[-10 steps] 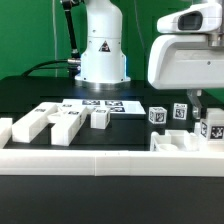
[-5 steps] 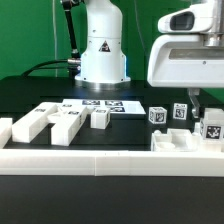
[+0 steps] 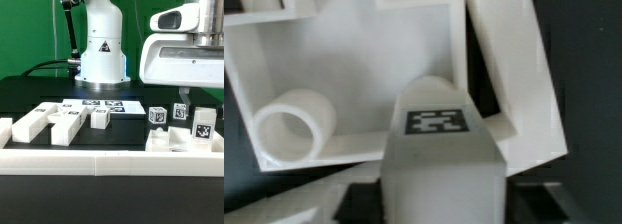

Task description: Assemble chair

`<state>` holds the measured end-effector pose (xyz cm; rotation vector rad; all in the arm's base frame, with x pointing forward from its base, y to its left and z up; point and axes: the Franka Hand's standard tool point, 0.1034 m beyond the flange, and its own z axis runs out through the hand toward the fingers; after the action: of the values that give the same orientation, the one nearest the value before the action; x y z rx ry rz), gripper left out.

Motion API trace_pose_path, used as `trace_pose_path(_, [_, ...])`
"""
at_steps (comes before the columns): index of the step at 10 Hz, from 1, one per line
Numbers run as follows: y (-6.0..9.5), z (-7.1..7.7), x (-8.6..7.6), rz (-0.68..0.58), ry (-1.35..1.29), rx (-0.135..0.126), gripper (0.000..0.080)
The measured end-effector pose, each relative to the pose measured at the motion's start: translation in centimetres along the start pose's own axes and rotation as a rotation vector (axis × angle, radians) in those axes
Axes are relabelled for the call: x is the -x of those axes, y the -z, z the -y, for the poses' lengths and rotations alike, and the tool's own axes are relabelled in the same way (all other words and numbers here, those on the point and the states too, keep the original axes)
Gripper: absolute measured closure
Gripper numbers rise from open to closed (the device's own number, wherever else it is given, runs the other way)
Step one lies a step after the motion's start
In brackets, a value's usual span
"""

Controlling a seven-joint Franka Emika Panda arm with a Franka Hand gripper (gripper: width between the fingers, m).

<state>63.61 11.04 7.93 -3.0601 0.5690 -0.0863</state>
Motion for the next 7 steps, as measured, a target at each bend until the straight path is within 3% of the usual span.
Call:
trace_pose_path(1, [0.1,0.1,0.0,0.0,-0.001,-0.001,0.0293])
trace_pose_path(2, [0.7,0.5,0.2,0.002,0.003,-0.004,0.0195])
trace_pose_path(4, [1.8,-0.4,1.0,0.006,0.039,-0.008,0.0164])
trace_pose_path(6, [3.1,-2.9,1.7,0.022,0.038,-0.001,0.0152])
trace_pose_path(7, [3.1,-3.2,1.8,0.024,0.011,0.001,0.0151])
